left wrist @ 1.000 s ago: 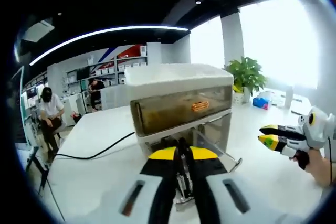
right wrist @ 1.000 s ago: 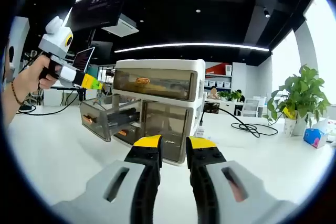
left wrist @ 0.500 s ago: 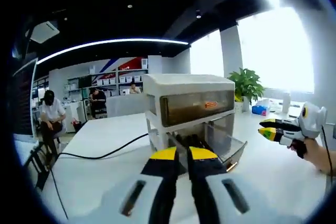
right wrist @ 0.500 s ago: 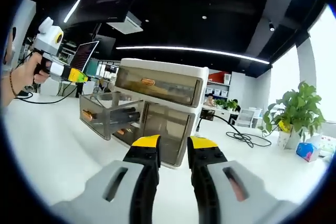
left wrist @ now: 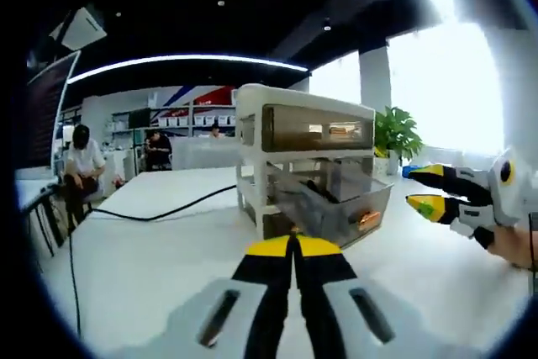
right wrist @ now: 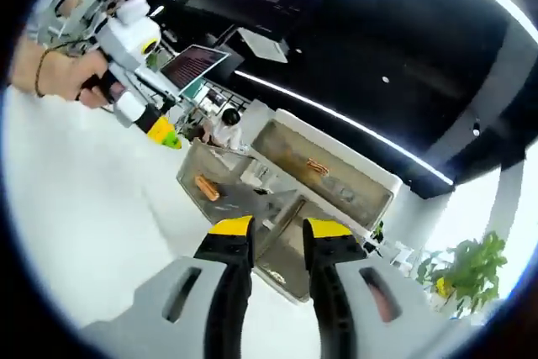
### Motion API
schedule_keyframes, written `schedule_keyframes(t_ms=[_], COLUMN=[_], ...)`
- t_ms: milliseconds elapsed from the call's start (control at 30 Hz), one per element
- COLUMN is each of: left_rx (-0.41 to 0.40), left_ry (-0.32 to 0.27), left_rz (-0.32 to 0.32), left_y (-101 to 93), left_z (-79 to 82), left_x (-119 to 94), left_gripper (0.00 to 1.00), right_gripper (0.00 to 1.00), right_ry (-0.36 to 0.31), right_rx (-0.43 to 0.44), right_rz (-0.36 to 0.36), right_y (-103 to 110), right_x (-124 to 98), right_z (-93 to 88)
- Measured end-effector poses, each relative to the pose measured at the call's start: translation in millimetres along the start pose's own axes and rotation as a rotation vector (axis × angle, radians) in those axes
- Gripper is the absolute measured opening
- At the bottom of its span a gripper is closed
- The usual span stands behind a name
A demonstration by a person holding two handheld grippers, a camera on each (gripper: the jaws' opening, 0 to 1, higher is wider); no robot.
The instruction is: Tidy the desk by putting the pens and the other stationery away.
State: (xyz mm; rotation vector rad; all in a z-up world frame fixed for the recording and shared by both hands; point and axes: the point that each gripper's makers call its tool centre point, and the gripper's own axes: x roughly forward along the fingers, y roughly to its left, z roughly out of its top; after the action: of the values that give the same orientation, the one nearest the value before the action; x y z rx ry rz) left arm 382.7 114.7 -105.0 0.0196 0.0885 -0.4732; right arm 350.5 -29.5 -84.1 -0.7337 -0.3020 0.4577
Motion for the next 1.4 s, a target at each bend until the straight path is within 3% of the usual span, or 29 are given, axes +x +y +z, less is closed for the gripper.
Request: schedule_keyframes(t_ms=[67,200,233,333,367,433,567,733,800,900,967,1033,1100,1133,1200,1300,1400], left_rx=[0.012,-0.047,-0.037,0.174,0.200,0.171,0.158,0.128,0.146,0.186,0.206,0.127,0.031,0.006,-0.011,0.102,0.118], left_ry=[-0.016,-0.135,-0.140,-0.159,-0.175,-0.161,-0.139,-0.136,-0.143,-0.132,-0.107,-0.148,-0.191,-0.178,-0.147,-0.104,-0.124], left_rz=[0.017,0.063,0.070,0.085,0.077,0.064,0.065,0.100,0.129,0.200,0.271,0.360,0.355,0.337,0.331,0.428,0.443], left_y=[3.4,14.2,14.6,12.3,10.0,5.2,6.1,15.3,21.4,36.9,60.1,83.6,91.0,90.4,93.4,106.7,107.7], left_z=[0.5,9.8,8.0,6.6,8.2,5.5,1.9,4.4,7.1,9.1,16.0,25.0,27.4,23.9,17.4,18.3,24.6], left_x=[0.2,1.6,2.4,6.6,7.0,8.3,10.3,9.1,8.0,4.5,-4.5,-18.5,-20.7,-19.9,-17.3,-24.4,-27.5], left_gripper=[0.03,0.07,0.07,0.14,0.19,0.29,0.31,0.44,0.51,0.70,0.79,0.82,0.89,0.95,0.95,0.97,0.97], right_gripper=[0.26,0.25,0.25,0.25,0.25,0.22,0.20,0.19,0.14,0.13,0.13,0.13,0.13,0.13,0.13,0.13,0.13], right_ry=[-0.009,-0.150,-0.136,-0.053,-0.041,-0.032,-0.015,0.011,0.011,0.015,0.033,0.030,0.031,0.029,0.025,0.022,0.035], right_rx=[-0.098,-0.183,-0.232,-0.365,-0.381,-0.463,-0.482,-0.578,-0.621,-0.646,-0.548,-0.574,-0.560,-0.548,-0.533,-0.513,-0.484], right_rz=[0.026,0.156,0.151,0.154,0.155,0.167,0.154,0.155,0.156,0.152,0.152,0.149,0.137,0.134,0.121,0.112,0.112], right_y=[11.0,50.9,53.5,62.7,63.5,62.5,58.0,56.8,57.3,55.4,50.1,46.4,42.2,40.8,36.0,31.7,30.1], right_x=[1.8,7.0,9.2,21.5,24.0,30.1,34.7,36.7,37.9,40.4,40.7,43.0,44.7,45.8,48.9,55.5,62.6], right_z=[7.2,37.6,37.8,30.1,28.4,26.7,22.8,14.3,12.1,12.3,12.4,16.7,20.7,22.0,25.4,27.2,24.1])
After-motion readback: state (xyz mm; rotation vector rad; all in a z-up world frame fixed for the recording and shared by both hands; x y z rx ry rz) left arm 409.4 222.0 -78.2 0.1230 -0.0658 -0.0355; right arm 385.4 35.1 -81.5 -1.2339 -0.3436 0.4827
